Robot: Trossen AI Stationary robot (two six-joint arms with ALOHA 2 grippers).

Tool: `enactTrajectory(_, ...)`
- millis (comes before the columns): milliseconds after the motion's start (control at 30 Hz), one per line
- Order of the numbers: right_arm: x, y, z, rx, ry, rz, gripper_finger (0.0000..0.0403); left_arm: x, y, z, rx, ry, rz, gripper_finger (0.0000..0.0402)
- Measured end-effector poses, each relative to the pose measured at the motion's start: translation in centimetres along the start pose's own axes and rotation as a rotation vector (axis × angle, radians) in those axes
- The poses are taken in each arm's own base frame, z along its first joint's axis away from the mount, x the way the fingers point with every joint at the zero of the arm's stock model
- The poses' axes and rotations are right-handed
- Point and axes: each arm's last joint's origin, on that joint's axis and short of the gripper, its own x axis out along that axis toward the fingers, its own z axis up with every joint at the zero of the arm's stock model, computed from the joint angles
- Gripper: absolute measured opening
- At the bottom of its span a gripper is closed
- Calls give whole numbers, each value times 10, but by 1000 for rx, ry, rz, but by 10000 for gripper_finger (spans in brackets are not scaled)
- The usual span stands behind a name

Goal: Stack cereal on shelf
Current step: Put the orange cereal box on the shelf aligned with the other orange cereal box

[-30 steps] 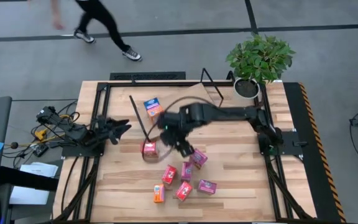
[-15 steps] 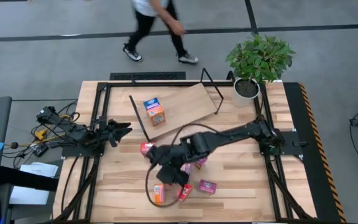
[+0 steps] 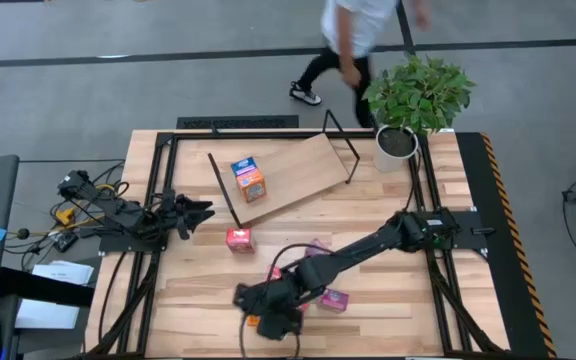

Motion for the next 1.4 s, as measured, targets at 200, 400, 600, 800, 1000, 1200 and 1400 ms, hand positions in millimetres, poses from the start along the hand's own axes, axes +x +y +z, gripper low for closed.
enactTrajectory(200,10,0,-10,-42,53,-13,311,0,1,-1,10,7,7,300)
enactTrajectory(400,11,-1,-21,-48,132,2,311,0,1,-2,13,10,10,300)
enactTrajectory(600,8,-5,-26,103,195,-54,311,0,2,-2,-17,9,14,300)
enactTrajectory(800,-15,-11,-17,399,203,-145,311,0,1,-2,-55,12,10,300)
enactTrajectory(1000,-31,-10,-4,851,166,-264,311,0,1,-2,-88,12,10,300)
enactTrajectory(1200,-22,-4,6,1146,120,-481,310,0,1,-2,-89,13,10,300)
enactTrajectory(1400,-12,-6,1,1337,66,-609,311,0,0,-3,-73,57,-43,300)
